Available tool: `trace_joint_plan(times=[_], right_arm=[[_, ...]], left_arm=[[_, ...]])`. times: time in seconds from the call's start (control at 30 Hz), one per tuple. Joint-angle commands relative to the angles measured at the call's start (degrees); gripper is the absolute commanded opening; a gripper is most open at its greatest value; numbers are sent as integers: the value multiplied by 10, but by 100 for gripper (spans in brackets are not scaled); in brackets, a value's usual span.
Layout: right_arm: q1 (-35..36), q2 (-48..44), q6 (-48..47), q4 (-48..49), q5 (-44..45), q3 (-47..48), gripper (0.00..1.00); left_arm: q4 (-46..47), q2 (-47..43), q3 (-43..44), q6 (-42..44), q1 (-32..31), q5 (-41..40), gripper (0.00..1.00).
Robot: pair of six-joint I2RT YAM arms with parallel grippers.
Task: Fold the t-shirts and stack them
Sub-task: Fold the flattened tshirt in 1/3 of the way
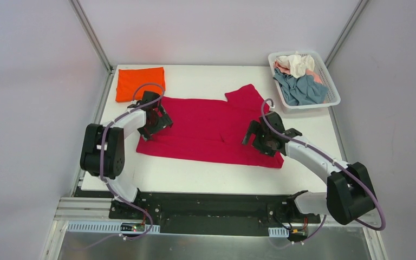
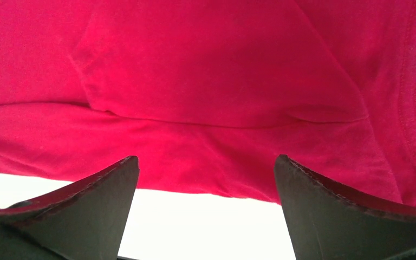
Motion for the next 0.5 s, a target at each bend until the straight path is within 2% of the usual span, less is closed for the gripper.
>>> trace_joint_plan(times=[0.0,0.07,0.23,0.47], right_arm=[[-5,23,7,-4,34,13,99],[-6,33,6,-3,38,12,99],[-13,51,9,-18,56,7,99],[-17,31,15,-38,48,-20,99]], left_arm=[[8,50,47,10,1,7,99],[7,67,62,13,4,-18,99],[-4,90,71,12,10,-7,99],[-71,50,-25,-27,10,-22,99]])
